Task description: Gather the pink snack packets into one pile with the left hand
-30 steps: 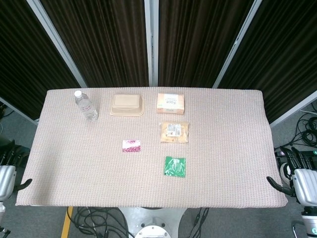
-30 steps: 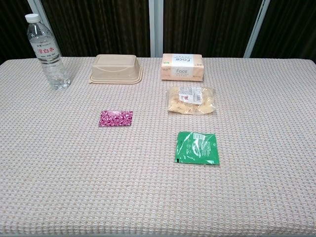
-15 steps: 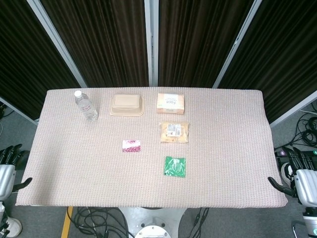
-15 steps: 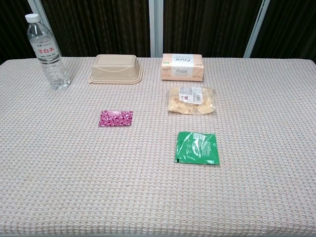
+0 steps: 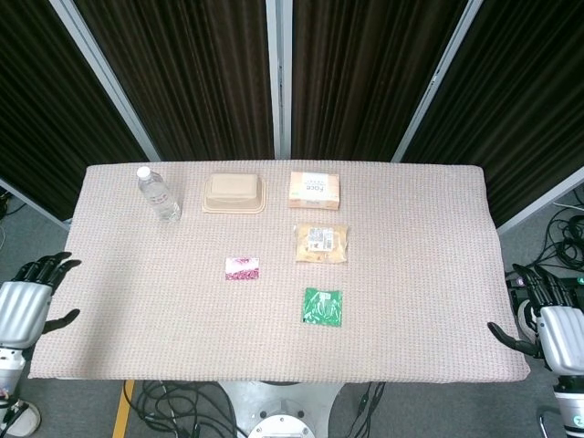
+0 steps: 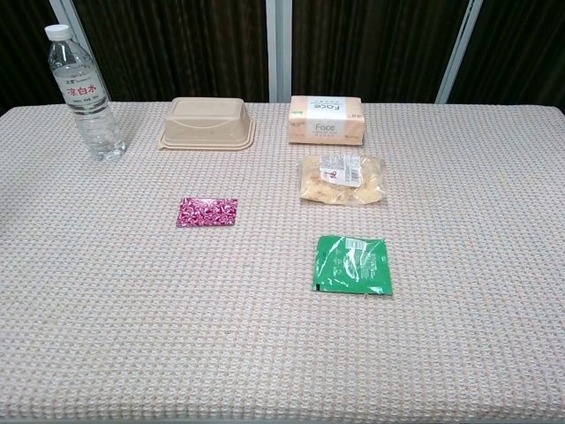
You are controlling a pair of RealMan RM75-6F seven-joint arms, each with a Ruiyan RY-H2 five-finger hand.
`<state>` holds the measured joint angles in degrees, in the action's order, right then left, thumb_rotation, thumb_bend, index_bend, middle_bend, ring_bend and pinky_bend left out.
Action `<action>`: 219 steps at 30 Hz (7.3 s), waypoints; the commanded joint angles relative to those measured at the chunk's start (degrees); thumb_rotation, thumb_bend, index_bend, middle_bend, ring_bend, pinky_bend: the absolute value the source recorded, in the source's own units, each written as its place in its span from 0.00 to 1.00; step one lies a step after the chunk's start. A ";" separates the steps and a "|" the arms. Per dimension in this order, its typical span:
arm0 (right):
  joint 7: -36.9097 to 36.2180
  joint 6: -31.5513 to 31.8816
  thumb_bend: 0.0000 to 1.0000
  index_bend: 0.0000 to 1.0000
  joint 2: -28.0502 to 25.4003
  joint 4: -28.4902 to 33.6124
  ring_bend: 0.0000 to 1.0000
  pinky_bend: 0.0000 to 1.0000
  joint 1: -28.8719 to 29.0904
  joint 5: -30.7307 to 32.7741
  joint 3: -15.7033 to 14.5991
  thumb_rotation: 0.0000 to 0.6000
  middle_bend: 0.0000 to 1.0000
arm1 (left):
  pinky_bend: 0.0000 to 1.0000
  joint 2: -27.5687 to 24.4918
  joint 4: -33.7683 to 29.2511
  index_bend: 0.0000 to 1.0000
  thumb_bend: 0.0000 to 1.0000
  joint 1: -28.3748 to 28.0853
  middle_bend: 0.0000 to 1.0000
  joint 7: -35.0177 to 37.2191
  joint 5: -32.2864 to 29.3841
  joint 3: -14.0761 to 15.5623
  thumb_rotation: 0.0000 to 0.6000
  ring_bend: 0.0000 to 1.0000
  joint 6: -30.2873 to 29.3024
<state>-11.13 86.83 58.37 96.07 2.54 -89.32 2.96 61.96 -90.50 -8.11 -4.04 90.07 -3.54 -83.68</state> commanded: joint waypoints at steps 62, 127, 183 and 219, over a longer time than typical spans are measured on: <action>-0.58 -4.86 0.09 0.06 -0.10 -1.25 0.00 0.08 1.55 4.11 -0.02 0.15 0.11 | 0.90 30.89 23.25 0.24 0.54 -45.07 0.81 -17.12 -25.09 -0.56 1.00 0.84 54.64; -1.67 -3.88 0.09 0.06 0.31 -2.14 0.00 0.08 0.58 3.29 -0.48 0.15 0.11 | 0.86 22.21 3.07 0.28 0.54 -53.24 0.81 -41.72 -56.59 14.25 1.00 0.84 40.37; -3.11 -4.58 0.09 0.06 0.70 -3.95 0.00 0.08 0.30 4.23 -0.51 0.15 0.11 | 0.86 27.02 3.19 0.28 0.54 -59.76 0.81 -44.38 -64.69 12.25 1.00 0.84 39.89; -4.05 -4.09 0.09 0.06 0.64 -4.65 0.00 0.08 -0.13 4.06 -0.49 0.16 0.11 | 0.86 33.84 12.08 0.36 0.25 -53.19 0.83 -31.50 -55.08 4.49 1.00 0.85 30.14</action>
<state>-15.17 82.75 59.01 91.41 2.42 -85.26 2.47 94.75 -79.68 -62.28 -36.75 34.64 2.12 -54.72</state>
